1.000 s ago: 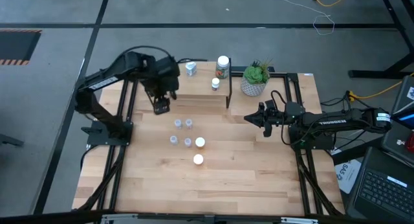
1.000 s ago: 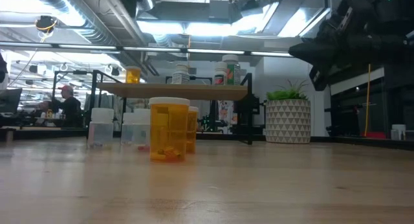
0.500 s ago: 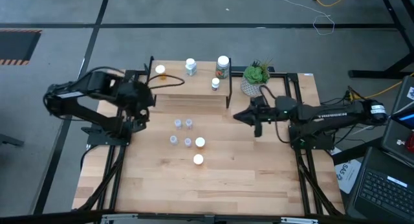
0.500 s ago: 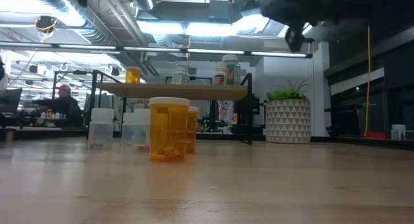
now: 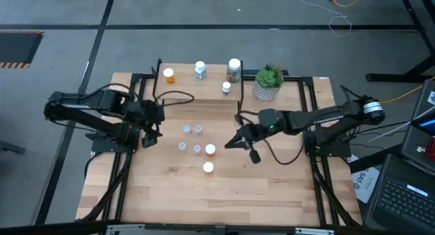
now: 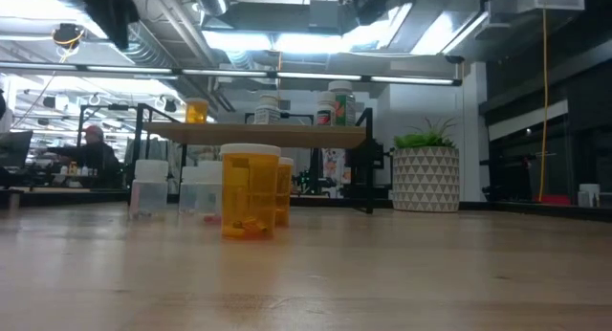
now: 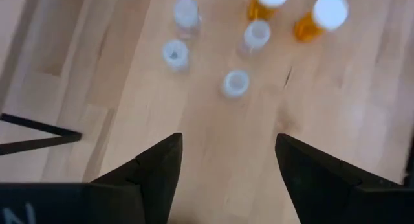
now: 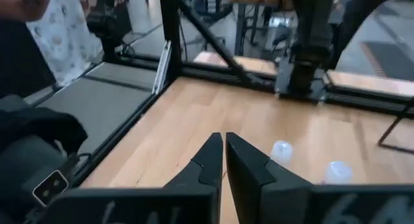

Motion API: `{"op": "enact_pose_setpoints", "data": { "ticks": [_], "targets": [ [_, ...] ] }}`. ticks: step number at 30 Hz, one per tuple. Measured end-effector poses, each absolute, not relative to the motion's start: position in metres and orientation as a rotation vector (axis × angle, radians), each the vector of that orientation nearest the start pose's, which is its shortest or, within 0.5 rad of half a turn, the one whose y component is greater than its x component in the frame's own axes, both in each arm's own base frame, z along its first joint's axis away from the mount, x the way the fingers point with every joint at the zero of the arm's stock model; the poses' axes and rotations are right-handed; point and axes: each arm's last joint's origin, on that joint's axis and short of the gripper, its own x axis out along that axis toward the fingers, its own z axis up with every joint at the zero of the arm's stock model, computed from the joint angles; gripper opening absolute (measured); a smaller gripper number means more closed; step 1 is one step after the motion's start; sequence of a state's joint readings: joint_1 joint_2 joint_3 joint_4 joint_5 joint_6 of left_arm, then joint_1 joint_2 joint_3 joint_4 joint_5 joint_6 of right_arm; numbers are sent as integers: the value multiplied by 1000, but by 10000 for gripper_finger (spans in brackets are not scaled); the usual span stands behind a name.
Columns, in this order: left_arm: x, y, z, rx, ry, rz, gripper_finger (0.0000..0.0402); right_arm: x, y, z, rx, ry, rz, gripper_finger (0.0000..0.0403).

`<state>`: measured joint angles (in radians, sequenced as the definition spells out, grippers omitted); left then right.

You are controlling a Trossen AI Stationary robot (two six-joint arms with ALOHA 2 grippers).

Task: Pick and place medicine bottles onto shelf by color
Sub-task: Put the orange pill bottle on the shelf

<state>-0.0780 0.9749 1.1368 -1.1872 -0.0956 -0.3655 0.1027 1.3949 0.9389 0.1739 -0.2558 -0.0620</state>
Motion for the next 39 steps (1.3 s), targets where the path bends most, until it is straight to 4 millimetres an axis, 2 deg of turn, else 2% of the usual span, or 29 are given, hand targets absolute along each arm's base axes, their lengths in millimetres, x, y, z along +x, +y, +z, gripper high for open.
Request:
{"op": "enact_pose_setpoints", "data": {
  "ticks": [3, 8, 11, 15, 17, 21, 25, 29, 32, 39],
  "targets": [
    [154, -9, 328, -207, 1050, 191, 243, 320, 43, 282, -39, 311, 372, 23],
    [147, -9, 330, -253, 1031, 206, 243, 334, 42, 285, -39, 421, 285, 23],
    [134, -6, 337, -232, 955, 272, 243, 341, 41, 288, -15, 483, 236, 23],
    [111, -4, 349, -211, 791, 406, 243, 351, 42, 289, 156, 548, 195, 24],
    [100, -4, 355, -203, 706, 422, 243, 353, 43, 288, 180, 562, 200, 27],
    [82, -5, 366, -228, 555, 367, 243, 358, 41, 281, 147, 575, 231, 58],
    [71, -5, 374, -256, 458, 315, 243, 367, 38, 273, 110, 556, 200, 121],
    [75, -7, 372, -220, 427, 303, 243, 377, 34, 263, 47, 535, 164, 188],
    [88, -11, 356, -146, 390, 270, 243, 381, 31, 256, 26, 541, 162, 222],
    [119, -26, 304, -80, 243, 53, 243, 381, 32, 250, 53, 581, 155, 242]
  ]
}}
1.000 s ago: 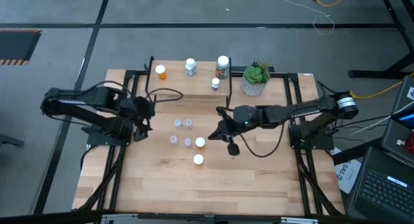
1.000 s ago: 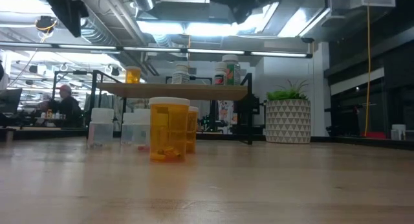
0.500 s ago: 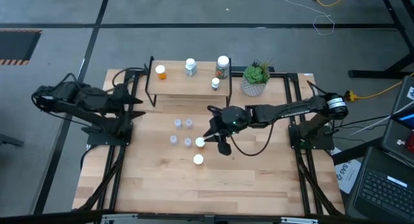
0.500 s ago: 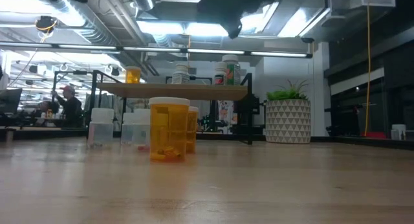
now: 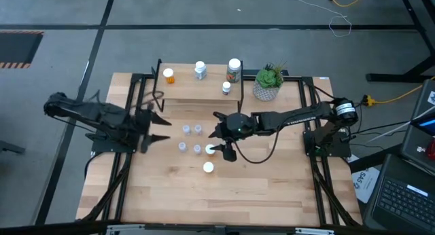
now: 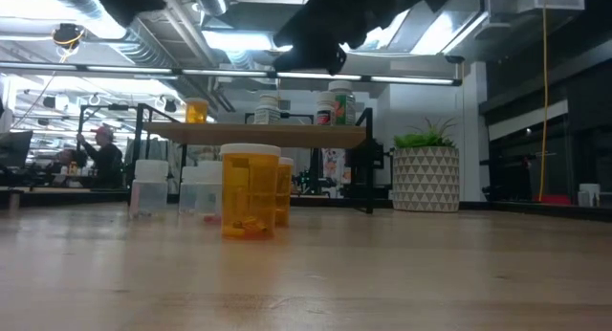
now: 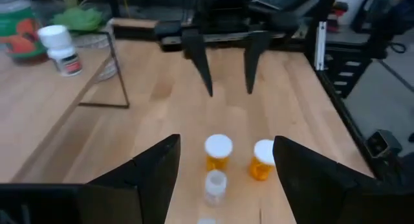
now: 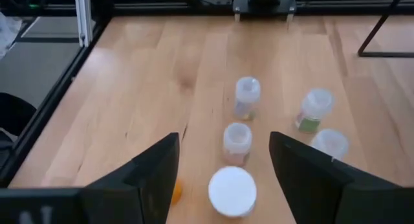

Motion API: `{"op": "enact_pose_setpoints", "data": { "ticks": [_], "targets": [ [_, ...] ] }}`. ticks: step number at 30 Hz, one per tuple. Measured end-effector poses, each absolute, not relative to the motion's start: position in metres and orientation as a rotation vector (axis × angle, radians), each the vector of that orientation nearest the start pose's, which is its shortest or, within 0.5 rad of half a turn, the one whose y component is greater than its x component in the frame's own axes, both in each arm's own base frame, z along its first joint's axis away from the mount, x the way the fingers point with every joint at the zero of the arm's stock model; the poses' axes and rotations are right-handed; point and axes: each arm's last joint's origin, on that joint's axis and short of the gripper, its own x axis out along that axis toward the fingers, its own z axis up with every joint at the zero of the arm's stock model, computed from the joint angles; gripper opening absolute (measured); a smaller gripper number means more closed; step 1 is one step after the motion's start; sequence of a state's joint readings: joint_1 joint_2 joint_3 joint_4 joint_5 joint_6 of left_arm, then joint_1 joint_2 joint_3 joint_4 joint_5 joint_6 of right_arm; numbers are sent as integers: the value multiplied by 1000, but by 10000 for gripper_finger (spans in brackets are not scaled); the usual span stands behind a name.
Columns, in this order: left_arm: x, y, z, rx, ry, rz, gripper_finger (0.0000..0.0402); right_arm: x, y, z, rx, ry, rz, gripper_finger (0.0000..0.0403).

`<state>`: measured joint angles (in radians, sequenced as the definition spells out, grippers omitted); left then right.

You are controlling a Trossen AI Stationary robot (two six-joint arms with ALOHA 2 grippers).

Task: Pick and place medicine bottles onto shelf by color
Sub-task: Put the orange pill bottle on the shelf

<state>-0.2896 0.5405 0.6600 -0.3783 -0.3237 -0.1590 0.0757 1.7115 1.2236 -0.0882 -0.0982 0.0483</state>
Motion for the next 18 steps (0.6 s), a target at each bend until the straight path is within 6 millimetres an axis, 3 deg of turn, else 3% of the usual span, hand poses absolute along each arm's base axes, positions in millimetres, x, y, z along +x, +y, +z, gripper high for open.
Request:
{"op": "enact_pose_setpoints", "data": {
  "ticks": [7, 18],
  "targets": [
    [120, -24, 267, -84, 124, 72, 243, 384, 32, 236, 70, 646, 145, 233],
    [108, -22, 255, -69, 24, 39, 243, 398, 36, 193, 40, 745, 145, 232]
  ]
}}
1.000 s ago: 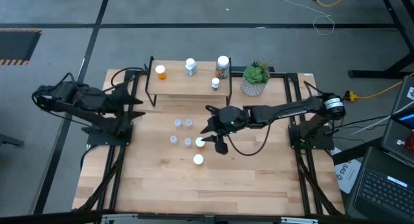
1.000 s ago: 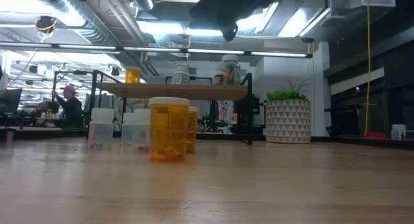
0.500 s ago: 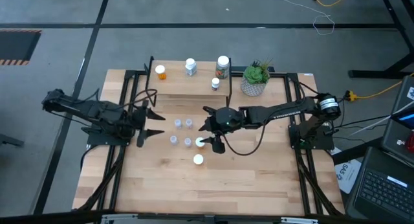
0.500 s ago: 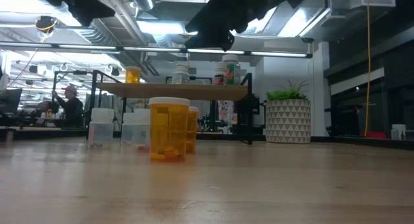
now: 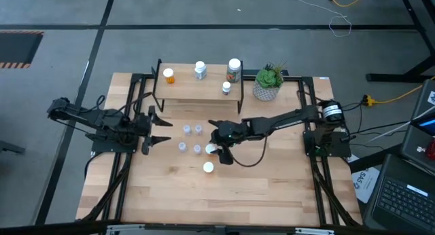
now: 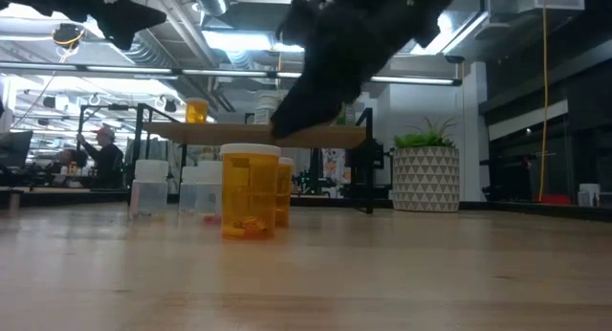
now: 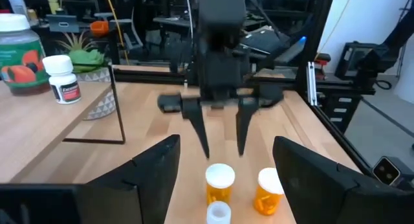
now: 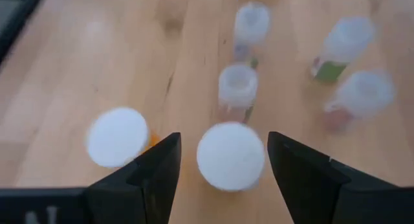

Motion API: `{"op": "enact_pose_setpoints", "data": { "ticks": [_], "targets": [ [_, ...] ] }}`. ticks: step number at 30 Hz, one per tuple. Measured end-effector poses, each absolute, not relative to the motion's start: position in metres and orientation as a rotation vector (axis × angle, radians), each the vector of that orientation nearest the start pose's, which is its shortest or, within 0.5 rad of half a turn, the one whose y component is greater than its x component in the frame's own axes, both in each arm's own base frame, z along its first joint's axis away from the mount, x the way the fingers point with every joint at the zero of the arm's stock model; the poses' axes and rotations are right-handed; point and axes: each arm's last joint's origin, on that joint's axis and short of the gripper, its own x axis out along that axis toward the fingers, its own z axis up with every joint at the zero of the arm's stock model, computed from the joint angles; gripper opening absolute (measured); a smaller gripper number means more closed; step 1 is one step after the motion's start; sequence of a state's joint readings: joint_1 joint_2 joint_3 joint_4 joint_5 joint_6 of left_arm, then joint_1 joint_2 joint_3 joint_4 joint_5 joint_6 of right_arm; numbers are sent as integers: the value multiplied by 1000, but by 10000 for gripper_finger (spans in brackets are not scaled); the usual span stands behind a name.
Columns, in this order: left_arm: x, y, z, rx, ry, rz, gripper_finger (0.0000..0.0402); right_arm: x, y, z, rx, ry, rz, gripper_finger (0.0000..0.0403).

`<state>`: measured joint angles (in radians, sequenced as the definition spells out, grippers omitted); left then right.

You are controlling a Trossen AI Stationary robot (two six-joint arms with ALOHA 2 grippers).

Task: Pick and place medicine bottles onto shelf by color
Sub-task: Put the orange pill bottle on the shelf

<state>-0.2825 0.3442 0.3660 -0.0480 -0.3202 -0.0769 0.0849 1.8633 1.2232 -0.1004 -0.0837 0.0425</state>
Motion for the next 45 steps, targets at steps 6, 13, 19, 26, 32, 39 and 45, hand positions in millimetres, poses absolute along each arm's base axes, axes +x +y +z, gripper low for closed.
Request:
{"op": "enact_pose_setpoints", "data": {
  "ticks": [6, 13, 19, 26, 32, 39, 45],
  "targets": [
    [108, -22, 255, -67, 26, 39, 243, 404, 41, 177, 22, 757, 129, 232],
    [108, -22, 255, -67, 28, 39, 243, 404, 42, 176, -21, 755, 116, 232],
    [109, -22, 255, -66, 29, 39, 243, 405, 44, 177, 11, 744, 160, 232],
    [109, -22, 254, -64, 36, 39, 243, 410, 44, 187, 10, 713, 167, 232],
    [109, -22, 254, -64, 36, 39, 243, 417, 43, 197, -90, 635, 112, 232],
    [109, -22, 254, -63, 37, 39, 243, 418, 49, 200, -42, 610, 112, 237],
    [109, -22, 253, -61, 45, 39, 243, 419, 35, 199, 101, 617, 26, 294]
  ]
}}
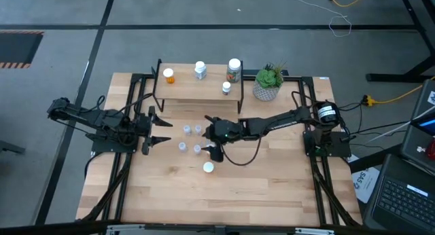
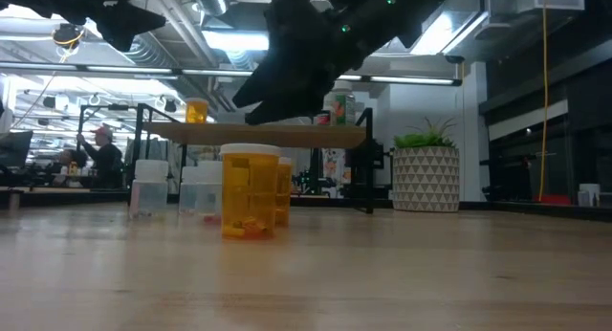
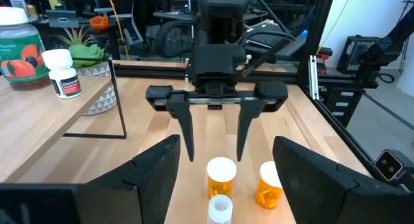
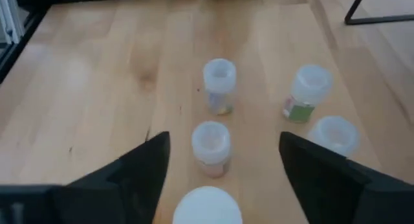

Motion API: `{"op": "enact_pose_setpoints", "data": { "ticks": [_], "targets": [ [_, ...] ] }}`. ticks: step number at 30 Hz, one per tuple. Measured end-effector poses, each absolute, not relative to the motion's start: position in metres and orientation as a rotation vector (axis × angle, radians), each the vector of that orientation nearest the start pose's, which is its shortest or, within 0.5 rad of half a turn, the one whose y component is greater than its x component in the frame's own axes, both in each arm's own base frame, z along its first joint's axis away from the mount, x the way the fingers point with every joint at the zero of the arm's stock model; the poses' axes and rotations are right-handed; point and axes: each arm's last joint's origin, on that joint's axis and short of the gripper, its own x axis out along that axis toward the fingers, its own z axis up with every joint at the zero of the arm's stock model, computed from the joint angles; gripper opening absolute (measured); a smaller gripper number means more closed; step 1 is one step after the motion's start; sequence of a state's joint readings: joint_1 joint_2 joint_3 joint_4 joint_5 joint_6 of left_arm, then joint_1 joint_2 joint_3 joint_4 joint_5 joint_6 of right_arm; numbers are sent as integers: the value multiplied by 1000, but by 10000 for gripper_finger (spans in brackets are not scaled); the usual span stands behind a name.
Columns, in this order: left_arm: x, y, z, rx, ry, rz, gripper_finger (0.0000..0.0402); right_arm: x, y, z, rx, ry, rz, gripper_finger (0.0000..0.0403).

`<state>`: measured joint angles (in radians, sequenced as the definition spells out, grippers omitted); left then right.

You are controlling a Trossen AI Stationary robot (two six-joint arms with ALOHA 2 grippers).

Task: Pick and place medicine bottles onto shelf by color
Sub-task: Put the orange pill bottle on the shelf

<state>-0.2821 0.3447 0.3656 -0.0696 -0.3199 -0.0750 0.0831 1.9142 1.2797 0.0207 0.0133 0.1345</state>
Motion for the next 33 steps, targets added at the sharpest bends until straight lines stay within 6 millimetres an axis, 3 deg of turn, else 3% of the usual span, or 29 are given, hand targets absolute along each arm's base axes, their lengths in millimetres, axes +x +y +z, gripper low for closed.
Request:
{"op": "enact_pose_setpoints", "data": {
  "ticks": [7, 17, 33],
  "targets": [
    [109, -22, 253, -61, 45, 40, 243, 417, 37, 196, 62, 658, 48, 348],
    [108, -22, 251, -55, 63, 41, 243, 413, 49, 187, -26, 719, 99, 343],
    [108, -22, 251, -52, 71, 41, 243, 415, 47, 162, -59, 813, 30, 342]
  ]
}}
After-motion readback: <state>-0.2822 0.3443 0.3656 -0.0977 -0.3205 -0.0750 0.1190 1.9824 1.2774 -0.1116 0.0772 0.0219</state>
